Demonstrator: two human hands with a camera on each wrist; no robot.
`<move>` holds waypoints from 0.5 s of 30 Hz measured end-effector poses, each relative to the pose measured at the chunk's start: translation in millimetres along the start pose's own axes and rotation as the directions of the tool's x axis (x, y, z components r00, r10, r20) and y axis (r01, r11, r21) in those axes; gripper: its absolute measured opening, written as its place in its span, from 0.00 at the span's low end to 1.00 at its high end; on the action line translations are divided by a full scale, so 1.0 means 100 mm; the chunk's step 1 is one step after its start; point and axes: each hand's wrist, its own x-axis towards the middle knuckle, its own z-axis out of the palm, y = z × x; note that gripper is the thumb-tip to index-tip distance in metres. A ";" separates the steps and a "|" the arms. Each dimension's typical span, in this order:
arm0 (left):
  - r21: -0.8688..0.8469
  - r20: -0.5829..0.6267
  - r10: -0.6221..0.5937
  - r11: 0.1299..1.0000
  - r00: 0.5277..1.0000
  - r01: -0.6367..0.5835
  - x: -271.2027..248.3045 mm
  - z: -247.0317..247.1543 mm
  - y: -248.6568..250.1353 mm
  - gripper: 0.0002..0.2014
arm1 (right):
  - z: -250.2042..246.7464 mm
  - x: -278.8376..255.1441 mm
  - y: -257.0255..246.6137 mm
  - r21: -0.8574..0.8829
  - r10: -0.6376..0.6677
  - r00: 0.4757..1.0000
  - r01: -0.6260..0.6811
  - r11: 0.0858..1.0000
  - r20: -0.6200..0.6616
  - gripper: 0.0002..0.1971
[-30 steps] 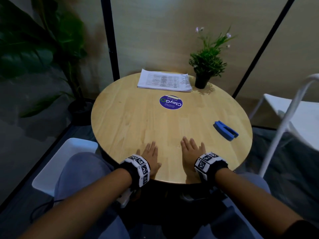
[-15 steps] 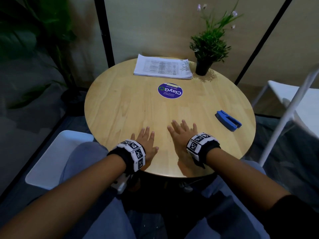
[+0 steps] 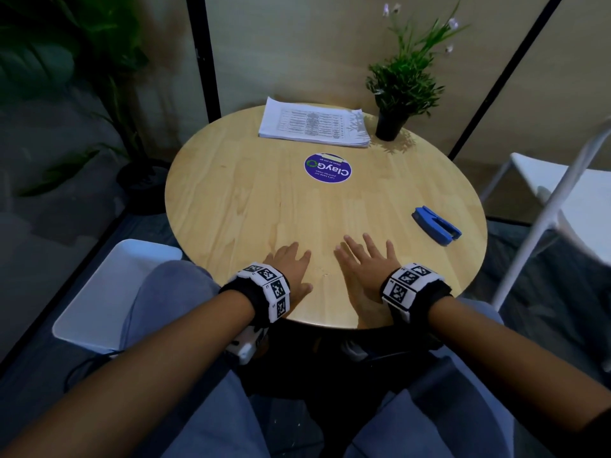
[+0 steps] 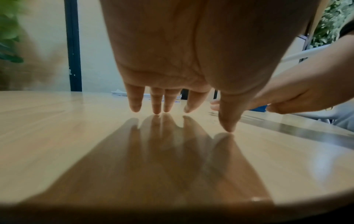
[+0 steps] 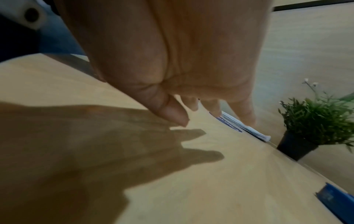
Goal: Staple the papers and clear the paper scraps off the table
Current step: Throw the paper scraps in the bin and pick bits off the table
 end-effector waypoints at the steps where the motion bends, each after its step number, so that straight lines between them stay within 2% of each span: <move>1: -0.003 0.000 0.004 1.000 1.000 -0.004 0.00 0.02 0.01 0.35 | 0.03 0.00 -0.03 -0.014 0.004 1.000 -0.004 1.000 0.000 0.37; 8: 0.057 0.031 0.040 0.998 0.999 -0.041 -0.07 0.09 0.08 0.25 | 0.18 -0.09 -0.33 -0.024 -0.057 0.997 0.055 0.998 -0.052 0.41; 11: 0.021 -0.074 0.102 0.995 0.992 -0.101 -0.11 0.05 0.06 0.20 | 0.15 -0.17 -0.30 0.079 -0.091 0.995 0.095 0.992 -0.045 0.38; 13: -0.095 -0.155 0.076 0.991 0.985 -0.092 -0.10 0.00 0.05 0.17 | 0.16 -0.13 -0.24 0.250 -0.064 0.981 0.110 0.962 -0.185 0.30; 15: -0.186 -0.165 0.007 0.982 0.986 -0.038 -0.06 -0.04 0.06 0.16 | 0.17 -0.06 -0.15 0.468 0.061 0.924 0.133 0.874 -0.377 0.18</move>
